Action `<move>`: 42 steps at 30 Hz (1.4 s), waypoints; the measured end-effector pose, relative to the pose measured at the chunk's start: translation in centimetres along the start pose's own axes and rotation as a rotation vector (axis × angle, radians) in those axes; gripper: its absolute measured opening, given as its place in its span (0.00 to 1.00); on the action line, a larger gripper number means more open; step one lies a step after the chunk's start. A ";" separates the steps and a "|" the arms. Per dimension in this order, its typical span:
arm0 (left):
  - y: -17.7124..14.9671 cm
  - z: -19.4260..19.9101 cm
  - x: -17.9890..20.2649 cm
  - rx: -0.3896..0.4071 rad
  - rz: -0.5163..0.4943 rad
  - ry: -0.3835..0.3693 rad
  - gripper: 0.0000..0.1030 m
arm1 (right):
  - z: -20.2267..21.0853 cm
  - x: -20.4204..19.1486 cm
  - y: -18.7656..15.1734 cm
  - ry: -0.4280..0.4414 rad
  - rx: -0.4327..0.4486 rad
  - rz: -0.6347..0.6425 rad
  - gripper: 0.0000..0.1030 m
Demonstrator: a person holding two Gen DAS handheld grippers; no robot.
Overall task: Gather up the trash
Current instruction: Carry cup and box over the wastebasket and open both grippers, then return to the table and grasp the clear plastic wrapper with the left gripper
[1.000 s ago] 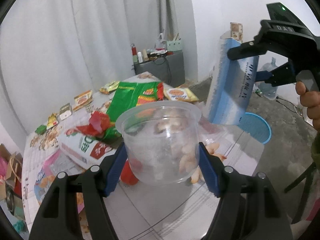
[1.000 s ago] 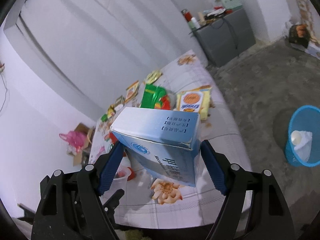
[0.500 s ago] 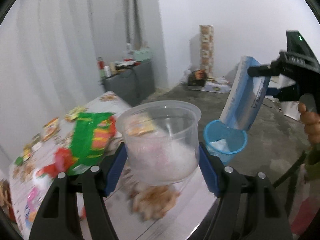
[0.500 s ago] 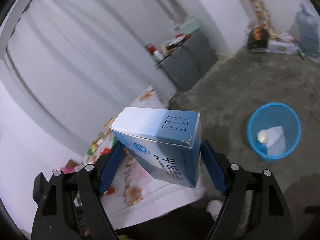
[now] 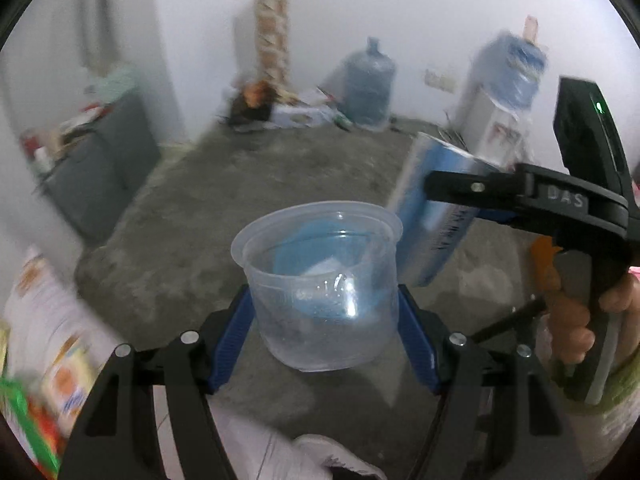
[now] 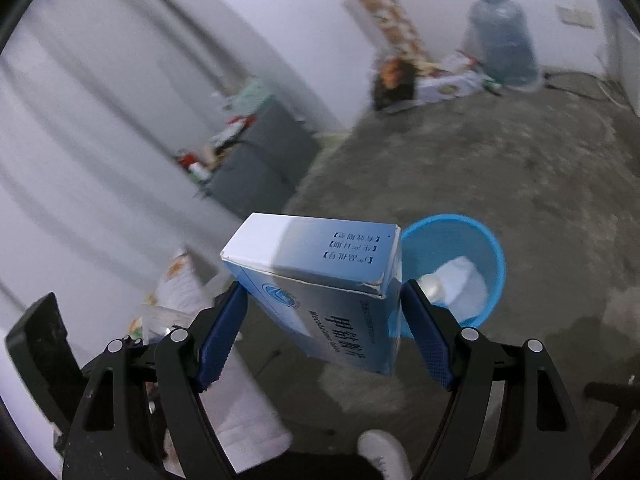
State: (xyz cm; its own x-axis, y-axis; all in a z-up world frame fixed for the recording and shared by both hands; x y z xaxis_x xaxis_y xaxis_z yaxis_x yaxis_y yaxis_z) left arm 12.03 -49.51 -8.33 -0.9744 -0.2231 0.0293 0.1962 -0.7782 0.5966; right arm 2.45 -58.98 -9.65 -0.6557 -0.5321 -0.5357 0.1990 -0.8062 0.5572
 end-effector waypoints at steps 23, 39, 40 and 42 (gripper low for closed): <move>3.1 0.5 -2.4 0.032 0.090 -0.050 0.85 | -4.5 10.8 -0.7 -0.155 -0.058 -0.168 0.89; -15.7 20.4 -13.4 0.145 0.427 0.246 0.85 | -5.6 -12.4 -7.7 0.327 -0.320 0.141 0.89; -16.6 20.2 -13.1 0.150 0.438 0.250 0.85 | -6.0 -13.2 -8.3 0.334 -0.338 0.153 0.89; -17.9 19.5 -12.5 0.155 0.459 0.248 0.85 | -7.3 -16.0 -10.2 0.358 -0.391 0.180 0.88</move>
Point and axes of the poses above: each gripper's, at about its wrist camera, not at the fingertips, and z roughly against the way its jaws point, x to its right, y to its top, the point moved 10 cm from there along -z, roughly the way its jaws point, and after that the axes turned 3 degrees about x, right-handed, at the moved point
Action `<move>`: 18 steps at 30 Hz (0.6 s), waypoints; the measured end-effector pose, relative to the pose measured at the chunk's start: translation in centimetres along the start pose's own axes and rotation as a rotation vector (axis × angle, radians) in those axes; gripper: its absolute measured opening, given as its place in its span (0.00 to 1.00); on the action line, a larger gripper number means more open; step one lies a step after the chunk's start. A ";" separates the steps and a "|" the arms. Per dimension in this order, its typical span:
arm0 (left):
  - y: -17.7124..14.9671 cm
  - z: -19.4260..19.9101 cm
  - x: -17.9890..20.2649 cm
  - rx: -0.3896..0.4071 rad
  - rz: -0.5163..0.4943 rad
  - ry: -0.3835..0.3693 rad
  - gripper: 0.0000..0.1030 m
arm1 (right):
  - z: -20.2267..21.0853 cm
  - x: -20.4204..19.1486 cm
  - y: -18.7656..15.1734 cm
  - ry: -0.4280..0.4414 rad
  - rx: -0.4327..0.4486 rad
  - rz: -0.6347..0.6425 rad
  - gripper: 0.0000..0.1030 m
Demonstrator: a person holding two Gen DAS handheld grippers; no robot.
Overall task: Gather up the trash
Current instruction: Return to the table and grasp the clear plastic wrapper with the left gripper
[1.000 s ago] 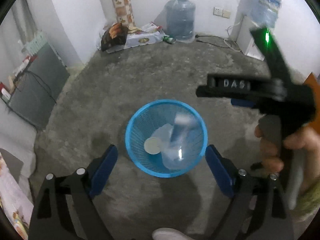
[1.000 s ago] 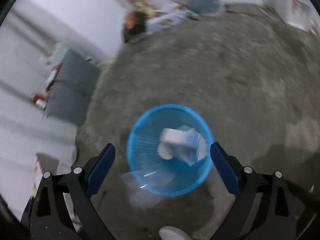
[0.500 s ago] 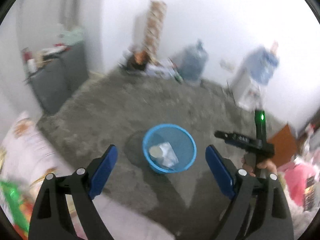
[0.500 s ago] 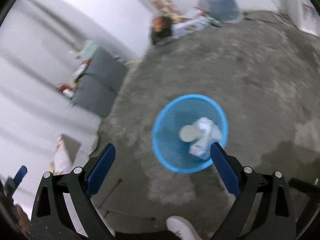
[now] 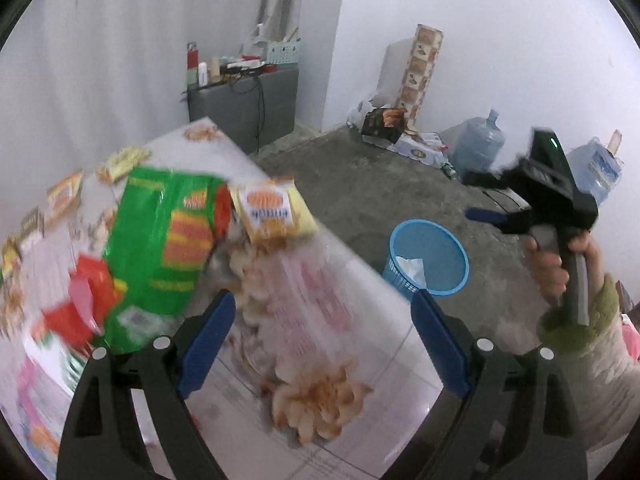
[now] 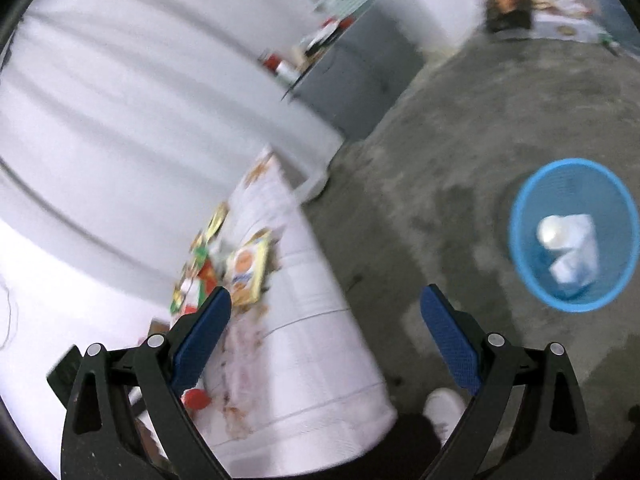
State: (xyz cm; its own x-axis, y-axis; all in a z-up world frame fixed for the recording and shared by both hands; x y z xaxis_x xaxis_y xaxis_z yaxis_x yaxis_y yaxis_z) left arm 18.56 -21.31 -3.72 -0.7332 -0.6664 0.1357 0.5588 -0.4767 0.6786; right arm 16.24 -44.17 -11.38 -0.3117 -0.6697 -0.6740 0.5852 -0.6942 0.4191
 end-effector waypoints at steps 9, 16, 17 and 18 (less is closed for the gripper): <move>-2.3 -4.9 -0.2 -0.044 0.037 0.106 0.78 | -9.1 -5.5 -1.3 0.039 -0.174 0.036 0.84; -4.1 -7.8 -1.5 -0.100 0.001 0.200 0.59 | -15.1 -5.6 -1.3 -0.013 -0.272 0.027 0.67; -4.3 -8.0 -1.6 -0.105 -0.005 0.202 0.58 | -15.6 -5.4 -1.3 -0.026 -0.281 0.034 0.66; -4.6 -8.3 -1.6 -0.109 -0.011 0.205 0.58 | -16.1 -5.5 -1.3 -0.037 -0.280 0.041 0.63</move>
Point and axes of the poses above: each gripper's, at about its wrist camera, not at the fingertips, and z roughly against the way its jaws point, x to its right, y to its top, the point moved 10 cm from there along -z, roughly the way its jaws point, and after that the axes turned 3 degrees about x, right-handed, at the moved point
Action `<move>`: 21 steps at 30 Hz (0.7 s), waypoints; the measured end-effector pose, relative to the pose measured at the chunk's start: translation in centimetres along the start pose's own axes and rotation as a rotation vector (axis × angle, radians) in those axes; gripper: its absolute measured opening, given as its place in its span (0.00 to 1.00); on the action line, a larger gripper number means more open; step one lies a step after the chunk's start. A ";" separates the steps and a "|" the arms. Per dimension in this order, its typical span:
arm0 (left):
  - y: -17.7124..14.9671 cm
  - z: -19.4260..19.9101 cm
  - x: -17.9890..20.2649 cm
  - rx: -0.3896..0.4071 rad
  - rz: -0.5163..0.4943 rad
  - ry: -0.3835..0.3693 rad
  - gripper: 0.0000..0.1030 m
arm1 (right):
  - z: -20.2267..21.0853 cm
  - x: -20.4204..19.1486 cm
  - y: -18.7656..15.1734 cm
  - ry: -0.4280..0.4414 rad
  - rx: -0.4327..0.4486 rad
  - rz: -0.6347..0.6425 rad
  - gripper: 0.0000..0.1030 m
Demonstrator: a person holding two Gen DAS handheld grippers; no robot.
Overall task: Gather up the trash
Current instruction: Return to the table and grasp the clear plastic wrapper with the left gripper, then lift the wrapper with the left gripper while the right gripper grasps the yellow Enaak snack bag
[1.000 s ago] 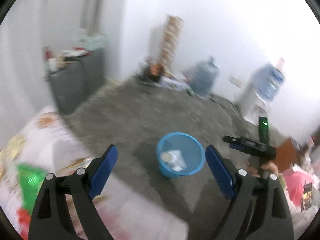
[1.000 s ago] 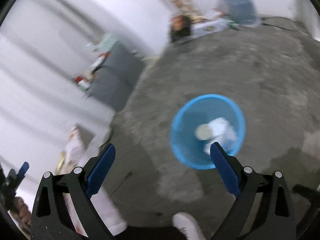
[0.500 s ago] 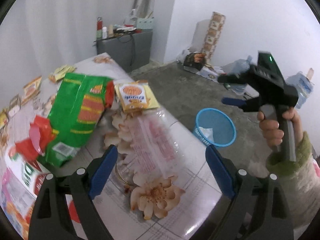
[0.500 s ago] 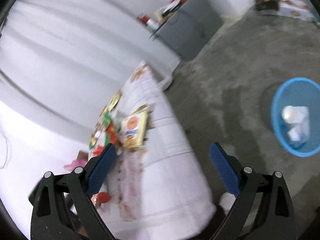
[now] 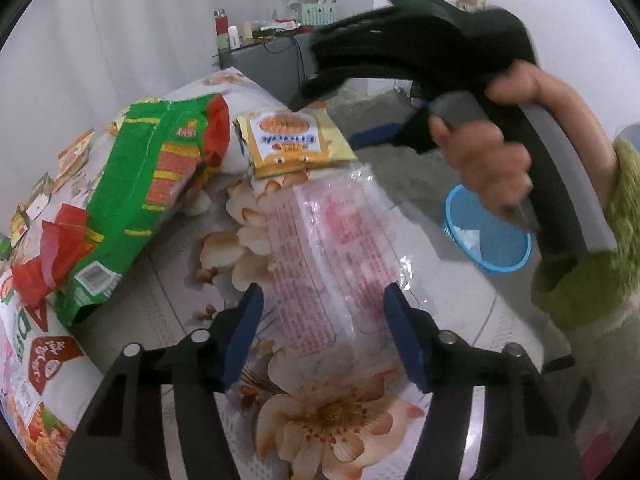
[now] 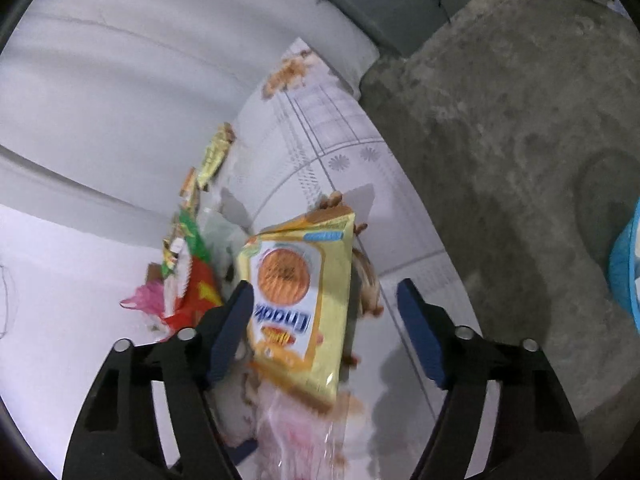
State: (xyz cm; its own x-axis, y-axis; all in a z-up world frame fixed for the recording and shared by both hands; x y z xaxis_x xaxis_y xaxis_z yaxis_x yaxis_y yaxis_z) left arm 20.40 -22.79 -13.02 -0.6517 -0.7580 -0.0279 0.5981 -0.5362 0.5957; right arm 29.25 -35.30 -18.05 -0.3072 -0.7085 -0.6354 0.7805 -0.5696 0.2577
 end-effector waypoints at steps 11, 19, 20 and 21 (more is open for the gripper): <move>-0.4 0.0 -0.2 0.046 0.019 0.009 0.46 | 0.1 -0.1 -0.9 -0.173 0.018 0.156 0.19; -0.6 0.4 0.5 0.062 -0.017 0.025 0.10 | 1.1 0.3 -1.5 -0.157 0.042 0.136 0.04; -0.6 0.5 0.7 0.065 -0.017 0.025 0.09 | 1.4 0.3 -1.6 -0.150 0.050 0.133 0.03; -0.5 0.6 0.6 0.067 -0.012 0.022 0.06 | 1.5 0.2 -1.6 -0.145 0.056 0.129 0.03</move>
Point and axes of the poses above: each gripper's, at about its wrist camera, not at the fingertips, and z roughly against the way its jaws point, x to its right, y to its top, the point moved 10 cm from there along -z, roughly the way its jaws point, and after that the axes turned 3 degrees about x, right-handed, at the moved point
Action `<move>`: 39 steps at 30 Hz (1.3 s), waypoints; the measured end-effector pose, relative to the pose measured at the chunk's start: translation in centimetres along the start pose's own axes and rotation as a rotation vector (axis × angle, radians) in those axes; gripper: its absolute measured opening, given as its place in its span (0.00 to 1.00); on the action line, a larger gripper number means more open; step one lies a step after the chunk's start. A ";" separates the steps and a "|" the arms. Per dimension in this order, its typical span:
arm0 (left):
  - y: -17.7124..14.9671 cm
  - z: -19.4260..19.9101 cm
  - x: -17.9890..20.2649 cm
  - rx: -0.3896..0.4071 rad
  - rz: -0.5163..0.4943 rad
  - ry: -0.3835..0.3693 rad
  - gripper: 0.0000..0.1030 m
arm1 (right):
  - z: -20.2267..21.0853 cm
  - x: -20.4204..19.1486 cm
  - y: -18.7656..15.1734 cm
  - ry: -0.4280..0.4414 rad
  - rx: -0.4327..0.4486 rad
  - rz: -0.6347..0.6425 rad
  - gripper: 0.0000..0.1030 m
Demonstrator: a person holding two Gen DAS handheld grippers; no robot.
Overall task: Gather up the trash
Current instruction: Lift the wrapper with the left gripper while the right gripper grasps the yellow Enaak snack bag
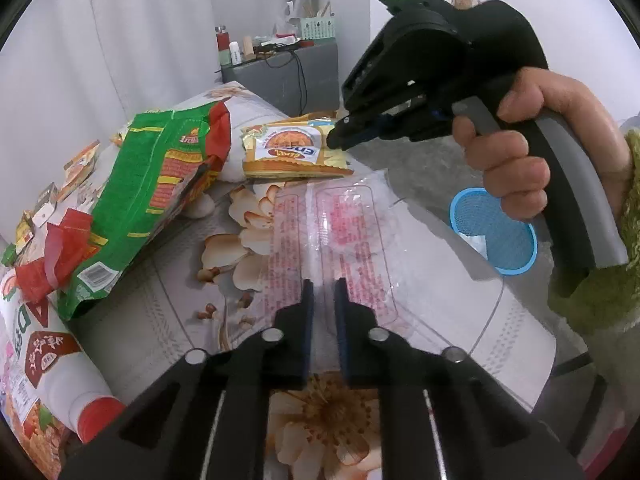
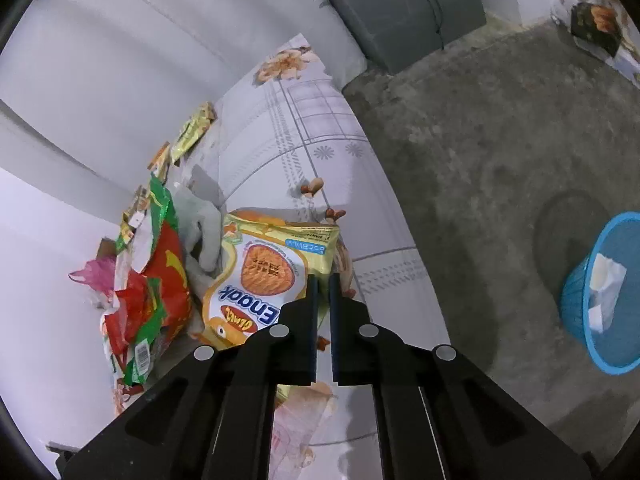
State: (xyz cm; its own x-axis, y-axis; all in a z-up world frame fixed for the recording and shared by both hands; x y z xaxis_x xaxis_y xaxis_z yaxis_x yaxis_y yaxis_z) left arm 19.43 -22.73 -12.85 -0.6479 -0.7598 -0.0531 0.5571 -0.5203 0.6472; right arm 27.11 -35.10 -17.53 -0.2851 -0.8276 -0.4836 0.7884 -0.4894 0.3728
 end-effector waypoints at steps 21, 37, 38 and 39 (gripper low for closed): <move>-0.4 6.1 -1.9 0.071 0.107 -0.097 0.00 | 6.8 1.4 -1.5 0.173 0.137 -0.148 0.00; 0.2 8.3 -2.5 0.124 0.112 -0.061 0.00 | 11.8 3.8 -4.6 0.186 0.219 -0.221 0.00; 0.2 8.4 -2.2 0.125 0.111 -0.058 0.00 | 12.2 4.0 -4.9 0.187 0.225 -0.226 0.00; 0.2 8.4 -2.1 0.126 0.107 -0.055 0.00 | 12.5 4.2 -5.0 0.188 0.229 -0.228 0.00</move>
State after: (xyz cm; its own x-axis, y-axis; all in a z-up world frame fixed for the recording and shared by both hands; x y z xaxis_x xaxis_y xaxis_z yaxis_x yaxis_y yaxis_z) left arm 16.57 -18.00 -6.24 -0.6177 -0.7841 0.0605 0.5571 -0.3820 0.7374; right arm 15.13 -39.53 -11.52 -0.3171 -0.6354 -0.7040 0.5676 -0.7219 0.3959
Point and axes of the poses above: each gripper's, at about its wrist camera, not at the fingertips, and z roughly against the way its jaws point, x to its right, y to its top, the point moved 10 cm from there along -z, roughly the way its jaws point, and after that the axes turned 3 degrees about x, right-handed, at the moved point
